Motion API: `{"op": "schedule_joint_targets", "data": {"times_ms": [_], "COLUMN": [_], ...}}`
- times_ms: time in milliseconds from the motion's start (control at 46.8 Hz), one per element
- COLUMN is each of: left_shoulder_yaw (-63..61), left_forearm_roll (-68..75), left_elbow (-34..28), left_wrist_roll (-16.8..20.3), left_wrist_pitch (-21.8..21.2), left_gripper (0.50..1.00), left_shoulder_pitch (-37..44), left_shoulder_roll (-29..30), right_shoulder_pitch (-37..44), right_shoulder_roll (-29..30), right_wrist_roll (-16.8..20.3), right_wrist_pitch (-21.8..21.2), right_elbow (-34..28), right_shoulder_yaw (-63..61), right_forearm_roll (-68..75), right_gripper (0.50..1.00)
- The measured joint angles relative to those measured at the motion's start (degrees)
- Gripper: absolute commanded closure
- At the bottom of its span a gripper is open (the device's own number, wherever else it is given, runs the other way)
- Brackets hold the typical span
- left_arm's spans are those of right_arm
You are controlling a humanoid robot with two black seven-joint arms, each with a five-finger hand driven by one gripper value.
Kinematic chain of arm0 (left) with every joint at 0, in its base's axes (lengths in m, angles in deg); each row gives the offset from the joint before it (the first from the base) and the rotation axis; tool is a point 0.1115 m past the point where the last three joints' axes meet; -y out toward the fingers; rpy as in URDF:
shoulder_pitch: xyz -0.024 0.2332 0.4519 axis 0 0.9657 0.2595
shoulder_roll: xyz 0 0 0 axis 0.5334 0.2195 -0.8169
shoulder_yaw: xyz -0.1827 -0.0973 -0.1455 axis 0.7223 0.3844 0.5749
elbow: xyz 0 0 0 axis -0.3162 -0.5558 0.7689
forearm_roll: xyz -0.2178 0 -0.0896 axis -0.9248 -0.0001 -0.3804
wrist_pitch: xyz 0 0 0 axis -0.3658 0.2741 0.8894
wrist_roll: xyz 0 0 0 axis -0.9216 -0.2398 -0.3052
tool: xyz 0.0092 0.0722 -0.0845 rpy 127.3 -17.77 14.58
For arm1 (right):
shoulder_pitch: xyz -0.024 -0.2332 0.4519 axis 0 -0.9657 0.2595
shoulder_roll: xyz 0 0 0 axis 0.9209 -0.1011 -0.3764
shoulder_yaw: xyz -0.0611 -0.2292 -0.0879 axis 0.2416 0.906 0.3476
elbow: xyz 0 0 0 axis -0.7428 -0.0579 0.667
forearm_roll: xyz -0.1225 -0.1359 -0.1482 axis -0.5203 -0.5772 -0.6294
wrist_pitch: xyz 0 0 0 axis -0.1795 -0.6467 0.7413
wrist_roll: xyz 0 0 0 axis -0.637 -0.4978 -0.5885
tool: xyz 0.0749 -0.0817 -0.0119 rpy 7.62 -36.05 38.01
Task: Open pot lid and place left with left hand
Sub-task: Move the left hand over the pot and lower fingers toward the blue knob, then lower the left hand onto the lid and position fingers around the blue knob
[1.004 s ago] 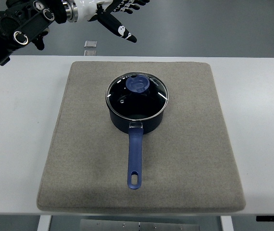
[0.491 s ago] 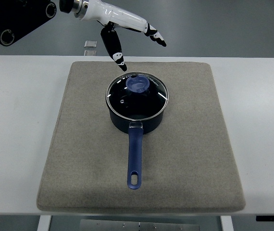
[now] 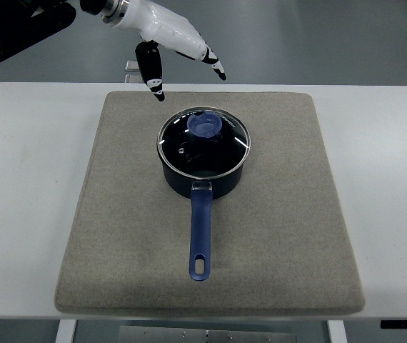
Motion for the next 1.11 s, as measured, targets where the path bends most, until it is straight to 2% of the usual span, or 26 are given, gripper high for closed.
{"op": "schedule_joint_targets", "data": {"times_ms": [384, 534, 726, 1111], "left_shoulder_yaw": [-0.3, -0.3, -0.4, -0.3], "left_forearm_roll": [-0.7, -2.8, -3.3, -3.8], "left_elbow": [-0.4, -0.5, 0.1, 0.6], "left_wrist_roll": [0.0, 0.0, 0.0, 0.0], "left_wrist_pitch": [-0.1, 0.9, 4.3, 4.6], "left_gripper": [0.551, 0.551, 0.551, 0.549], "left_shoulder_pitch": [1.2, 2.2, 2.6, 4.5], "left_shoulder_roll": [-0.7, -0.7, -0.7, -1.5], "right_shoulder_pitch": [0.0, 0.0, 0.0, 0.0], "right_shoulder_roll": [0.0, 0.0, 0.0, 0.0], "right_wrist_roll": [0.0, 0.0, 0.0, 0.0], "right_wrist_pitch": [0.0, 0.0, 0.0, 0.0], "right_elbow": [0.0, 0.0, 0.0, 0.0], "right_shoulder_yaw": [0.0, 0.0, 0.0, 0.0], "right_forearm_roll": [0.0, 0.0, 0.0, 0.0], "right_gripper": [0.583, 0.583, 0.583, 0.583]}}
